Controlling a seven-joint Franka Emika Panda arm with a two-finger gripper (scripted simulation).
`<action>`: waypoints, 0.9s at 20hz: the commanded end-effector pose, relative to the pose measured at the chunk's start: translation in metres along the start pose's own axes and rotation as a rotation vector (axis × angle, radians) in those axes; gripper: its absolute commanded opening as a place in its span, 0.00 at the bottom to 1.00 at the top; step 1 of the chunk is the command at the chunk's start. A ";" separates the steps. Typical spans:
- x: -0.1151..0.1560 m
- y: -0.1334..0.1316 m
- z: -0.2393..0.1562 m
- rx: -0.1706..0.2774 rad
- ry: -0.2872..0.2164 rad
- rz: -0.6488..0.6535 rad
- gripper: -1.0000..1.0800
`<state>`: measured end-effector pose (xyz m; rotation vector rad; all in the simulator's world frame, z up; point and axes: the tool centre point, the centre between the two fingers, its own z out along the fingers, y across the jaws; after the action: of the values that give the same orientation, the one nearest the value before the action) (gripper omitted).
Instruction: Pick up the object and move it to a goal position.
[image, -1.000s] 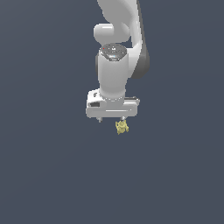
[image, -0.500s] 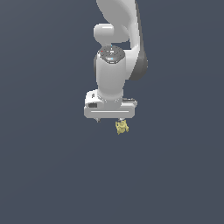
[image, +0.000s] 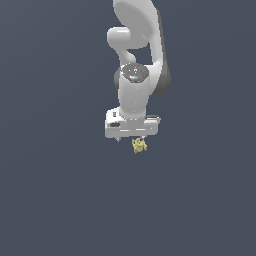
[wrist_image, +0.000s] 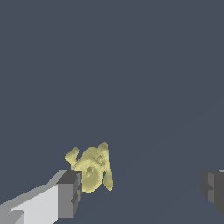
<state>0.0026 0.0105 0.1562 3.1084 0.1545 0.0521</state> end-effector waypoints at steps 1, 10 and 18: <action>-0.009 -0.013 0.016 0.008 -0.008 -0.039 0.96; -0.039 -0.050 0.059 0.031 -0.027 -0.149 0.96; -0.042 -0.053 0.065 0.032 -0.030 -0.157 0.96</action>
<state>-0.0415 0.0574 0.0904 3.1151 0.4019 0.0000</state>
